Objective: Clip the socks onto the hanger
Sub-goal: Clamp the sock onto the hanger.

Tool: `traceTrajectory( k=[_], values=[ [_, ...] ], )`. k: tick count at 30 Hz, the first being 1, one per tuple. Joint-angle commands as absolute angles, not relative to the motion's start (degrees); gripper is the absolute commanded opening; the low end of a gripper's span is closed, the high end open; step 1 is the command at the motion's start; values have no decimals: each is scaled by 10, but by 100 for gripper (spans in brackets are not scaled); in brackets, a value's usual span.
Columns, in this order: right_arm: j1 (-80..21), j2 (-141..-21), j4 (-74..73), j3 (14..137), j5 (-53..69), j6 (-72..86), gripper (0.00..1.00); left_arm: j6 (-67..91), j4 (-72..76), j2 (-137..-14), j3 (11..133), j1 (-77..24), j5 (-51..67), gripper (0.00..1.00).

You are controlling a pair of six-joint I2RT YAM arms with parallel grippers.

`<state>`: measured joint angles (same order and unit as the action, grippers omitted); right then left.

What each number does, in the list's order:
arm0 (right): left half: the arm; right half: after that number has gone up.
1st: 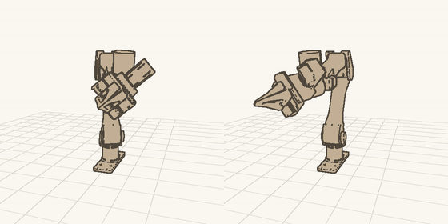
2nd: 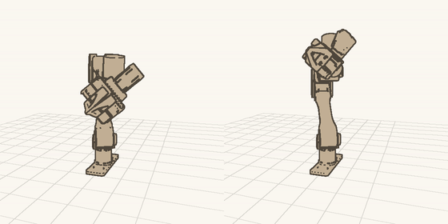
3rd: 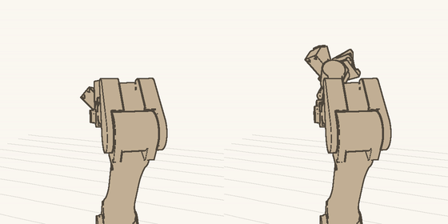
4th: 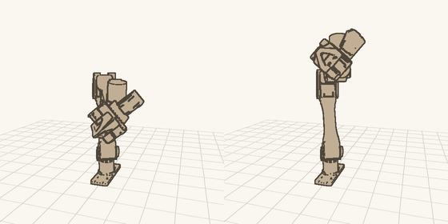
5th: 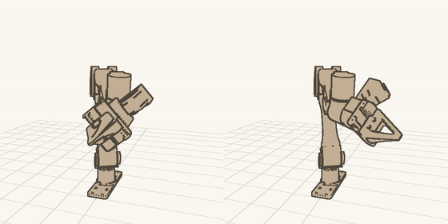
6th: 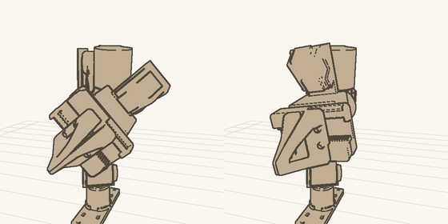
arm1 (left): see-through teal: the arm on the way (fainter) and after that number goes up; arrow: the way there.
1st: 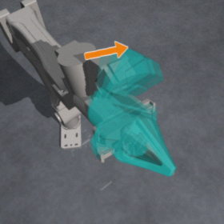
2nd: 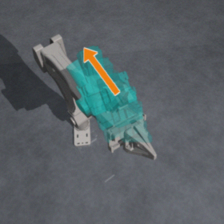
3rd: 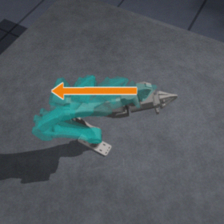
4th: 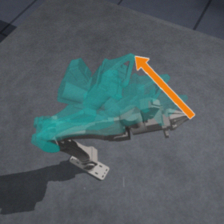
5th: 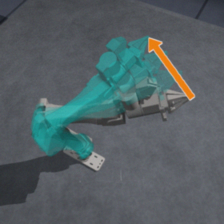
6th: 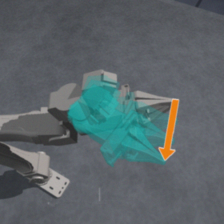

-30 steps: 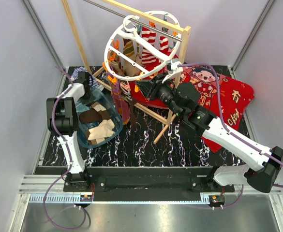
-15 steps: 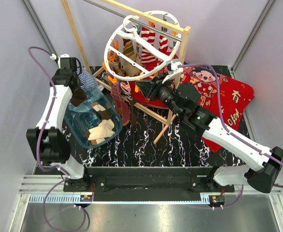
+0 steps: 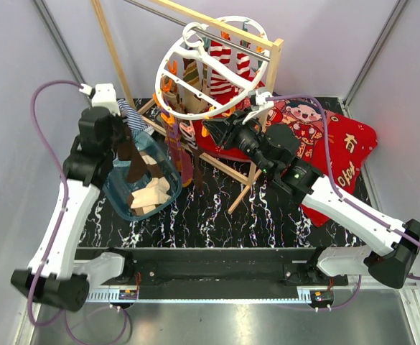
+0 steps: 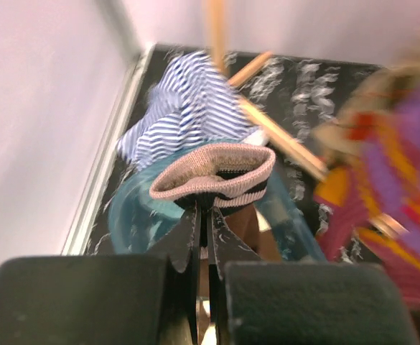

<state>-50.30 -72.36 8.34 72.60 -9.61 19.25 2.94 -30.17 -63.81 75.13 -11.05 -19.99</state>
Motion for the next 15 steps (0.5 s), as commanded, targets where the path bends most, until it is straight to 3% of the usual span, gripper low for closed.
traceTrajectory(
  k=[1, 10, 15],
  values=[
    [-498, -706, 105, 726, -117, 180, 0, -33, -233, -552, 703, -175, -126, 0],
    [-497, -700, 105, 725, -120, 172, 0, -11, -214, -464, 647, -287, 39, 0],
    [-497, -700, 105, 726, -120, 172, 0, -18, -192, -483, 638, -369, 33, 0]
  ],
)
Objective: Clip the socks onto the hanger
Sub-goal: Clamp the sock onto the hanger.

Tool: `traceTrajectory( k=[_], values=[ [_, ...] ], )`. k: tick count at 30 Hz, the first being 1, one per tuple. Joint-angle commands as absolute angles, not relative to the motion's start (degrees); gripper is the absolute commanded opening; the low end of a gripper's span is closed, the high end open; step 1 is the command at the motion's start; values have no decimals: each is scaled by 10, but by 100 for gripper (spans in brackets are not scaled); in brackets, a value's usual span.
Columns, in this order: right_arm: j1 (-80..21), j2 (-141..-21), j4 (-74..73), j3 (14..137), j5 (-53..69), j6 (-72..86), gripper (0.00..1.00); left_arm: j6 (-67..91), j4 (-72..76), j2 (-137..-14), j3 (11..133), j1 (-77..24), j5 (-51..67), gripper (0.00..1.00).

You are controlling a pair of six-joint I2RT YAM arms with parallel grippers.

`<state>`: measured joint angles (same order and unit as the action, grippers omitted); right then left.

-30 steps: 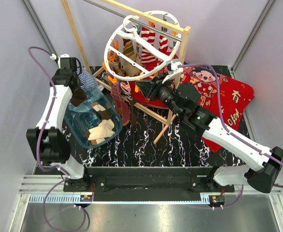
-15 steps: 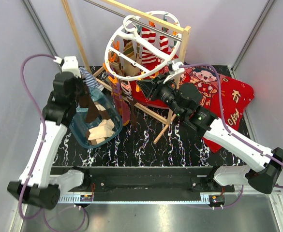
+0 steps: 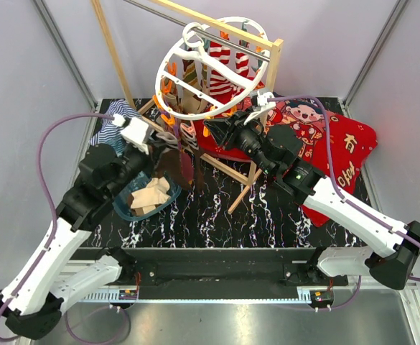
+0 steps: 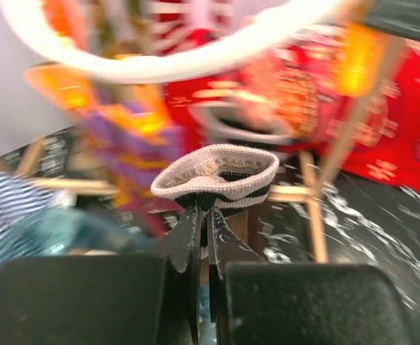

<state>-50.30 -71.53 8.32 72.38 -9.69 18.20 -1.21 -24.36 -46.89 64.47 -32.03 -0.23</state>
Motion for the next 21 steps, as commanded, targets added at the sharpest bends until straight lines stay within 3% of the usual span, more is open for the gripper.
traceTrajectory(
  k=[1, 21],
  values=[
    [-497, -700, 105, 726, -117, 173, 0, -17, -186, -489, 638, -387, 32, 0],
    [-498, -687, 104, 720, -108, 170, 0, 15, -113, -593, 670, -474, -84, 0]
  ],
)
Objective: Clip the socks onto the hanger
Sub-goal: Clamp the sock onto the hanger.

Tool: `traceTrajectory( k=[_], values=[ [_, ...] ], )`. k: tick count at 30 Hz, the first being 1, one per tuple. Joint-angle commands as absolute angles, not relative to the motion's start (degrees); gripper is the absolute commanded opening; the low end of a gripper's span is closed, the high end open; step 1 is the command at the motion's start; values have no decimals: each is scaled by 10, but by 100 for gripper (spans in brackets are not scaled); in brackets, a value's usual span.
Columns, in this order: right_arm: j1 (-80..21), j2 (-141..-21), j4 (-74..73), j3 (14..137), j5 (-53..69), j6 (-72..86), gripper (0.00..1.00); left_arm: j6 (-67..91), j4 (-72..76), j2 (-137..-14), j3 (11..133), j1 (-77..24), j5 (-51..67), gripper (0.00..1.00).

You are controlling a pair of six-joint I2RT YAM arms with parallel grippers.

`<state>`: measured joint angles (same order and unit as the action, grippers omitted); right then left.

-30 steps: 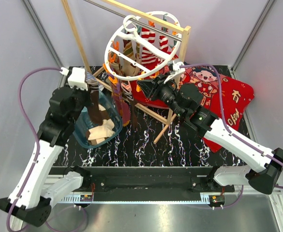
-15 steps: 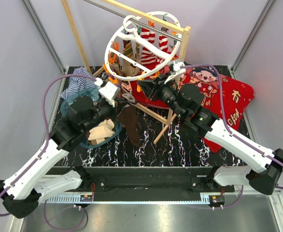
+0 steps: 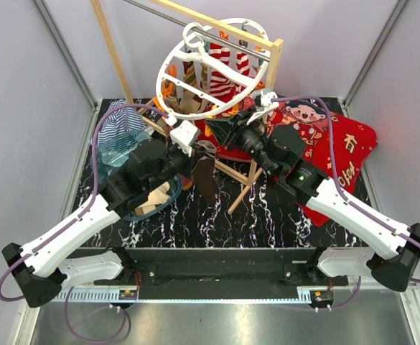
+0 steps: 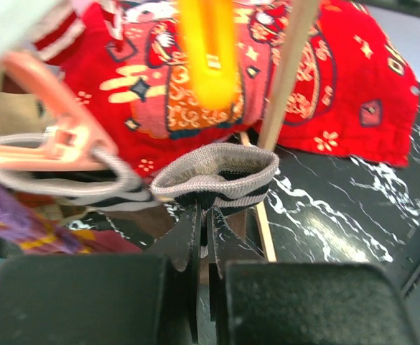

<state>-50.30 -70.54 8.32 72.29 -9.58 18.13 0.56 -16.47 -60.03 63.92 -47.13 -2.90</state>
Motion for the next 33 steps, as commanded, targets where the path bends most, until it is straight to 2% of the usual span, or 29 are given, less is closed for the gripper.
traceTrajectory(
  k=[1, 18, 33],
  values=[
    [-497, -687, 104, 719, -105, 171, 0, 18, -112, -593, 670, -473, -97, 0],
    [-498, -692, 104, 720, -81, 164, 0, 37, -145, -632, 726, -472, -134, 0],
    [-497, -693, 106, 720, -70, 154, 0, 5, -178, -618, 730, -472, -72, 0]
  ],
)
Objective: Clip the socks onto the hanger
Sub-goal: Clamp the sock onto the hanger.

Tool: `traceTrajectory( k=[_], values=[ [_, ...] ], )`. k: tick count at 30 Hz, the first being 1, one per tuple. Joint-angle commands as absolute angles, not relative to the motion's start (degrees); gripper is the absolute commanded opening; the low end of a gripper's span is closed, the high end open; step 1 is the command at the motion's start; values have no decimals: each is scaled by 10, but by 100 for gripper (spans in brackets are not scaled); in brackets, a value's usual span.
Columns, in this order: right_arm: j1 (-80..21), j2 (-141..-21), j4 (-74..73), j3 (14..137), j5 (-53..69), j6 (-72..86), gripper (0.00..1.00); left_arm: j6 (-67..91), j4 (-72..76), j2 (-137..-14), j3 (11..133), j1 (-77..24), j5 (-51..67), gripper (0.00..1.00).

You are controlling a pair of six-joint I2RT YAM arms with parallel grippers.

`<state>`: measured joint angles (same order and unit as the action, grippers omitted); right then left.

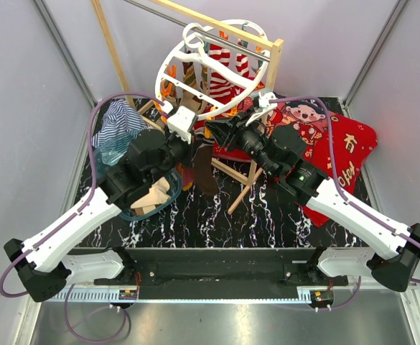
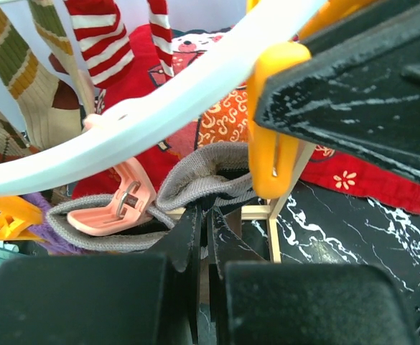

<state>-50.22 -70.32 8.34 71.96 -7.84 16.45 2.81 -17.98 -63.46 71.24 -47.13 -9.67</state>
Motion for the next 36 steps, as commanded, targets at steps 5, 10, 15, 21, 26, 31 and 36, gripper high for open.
traceTrajectory(
  k=[5, 10, 15, 21, 26, 31, 36],
  values=[
    [-497, -693, 107, 722, -67, 154, 0, 4, -185, -617, 733, -472, -76, 0],
    [-497, -693, 107, 722, -67, 152, 0, -8, -186, -618, 743, -472, -79, 0],
    [-497, -696, 107, 722, -63, 150, 0, -9, -188, -621, 757, -472, -67, 0],
    [-497, -699, 108, 722, -56, 146, 0, -9, -185, -620, 762, -471, -60, 0],
    [-498, -697, 109, 722, -49, 145, 0, -5, -184, -621, 766, -469, -59, 0],
    [-497, -697, 109, 721, -40, 142, 0, -1, -187, -626, 774, -464, -58, 0],
    [-498, -699, 110, 720, -33, 142, 0, 17, -189, -629, 795, -457, -52, 0]
  ],
)
